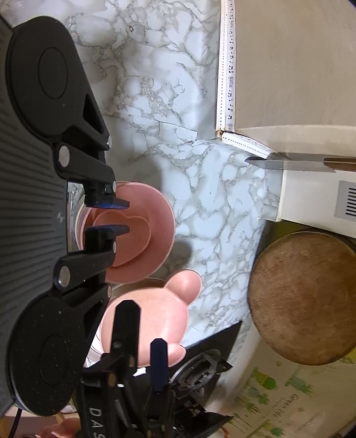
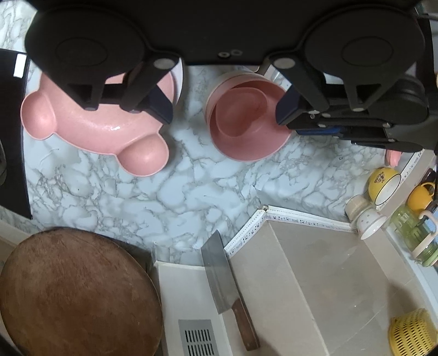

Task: Organize plates and bowls
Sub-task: 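Open both grippers and release the heart dish in the pink bowl, then move both grippers to the rim of the nested bowls and close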

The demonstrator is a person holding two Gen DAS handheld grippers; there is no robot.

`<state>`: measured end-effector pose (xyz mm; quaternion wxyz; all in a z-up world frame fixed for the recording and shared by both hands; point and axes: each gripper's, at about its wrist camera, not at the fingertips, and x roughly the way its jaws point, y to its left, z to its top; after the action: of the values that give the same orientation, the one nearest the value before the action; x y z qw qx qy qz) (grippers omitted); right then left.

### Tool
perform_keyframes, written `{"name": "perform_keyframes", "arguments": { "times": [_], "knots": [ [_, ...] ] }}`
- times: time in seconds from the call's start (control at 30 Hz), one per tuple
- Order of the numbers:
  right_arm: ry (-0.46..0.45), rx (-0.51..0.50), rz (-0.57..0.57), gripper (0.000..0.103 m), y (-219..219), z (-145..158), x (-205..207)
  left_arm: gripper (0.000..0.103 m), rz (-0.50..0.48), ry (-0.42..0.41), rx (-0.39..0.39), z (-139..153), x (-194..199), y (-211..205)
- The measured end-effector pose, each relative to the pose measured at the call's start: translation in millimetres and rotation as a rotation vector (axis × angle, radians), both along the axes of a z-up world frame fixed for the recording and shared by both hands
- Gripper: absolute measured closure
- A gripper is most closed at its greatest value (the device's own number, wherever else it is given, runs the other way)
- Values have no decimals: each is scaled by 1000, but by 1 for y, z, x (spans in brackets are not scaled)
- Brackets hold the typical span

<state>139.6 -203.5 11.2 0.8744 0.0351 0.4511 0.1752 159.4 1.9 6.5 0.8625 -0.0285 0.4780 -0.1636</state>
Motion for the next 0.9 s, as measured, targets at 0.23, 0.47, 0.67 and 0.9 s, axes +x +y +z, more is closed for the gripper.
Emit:
{"name": "perform_keyframes", "arguments": {
  "times": [0.23,0.47,0.67,0.9],
  "knots": [
    [-30,-3,6,13,-6,3,-11,27,38,-88,-13,10,-14,8],
    [-30,40,-35,1,-13,1,-17,25,63,-67,-30,6,-13,11],
    [68,107,-74,1,-9,-22,-19,25,130,-13,-76,-10,-5,21],
    [166,173,-187,5,-1,-53,-17,25,136,7,-52,-26,8,18]
  ]
}}
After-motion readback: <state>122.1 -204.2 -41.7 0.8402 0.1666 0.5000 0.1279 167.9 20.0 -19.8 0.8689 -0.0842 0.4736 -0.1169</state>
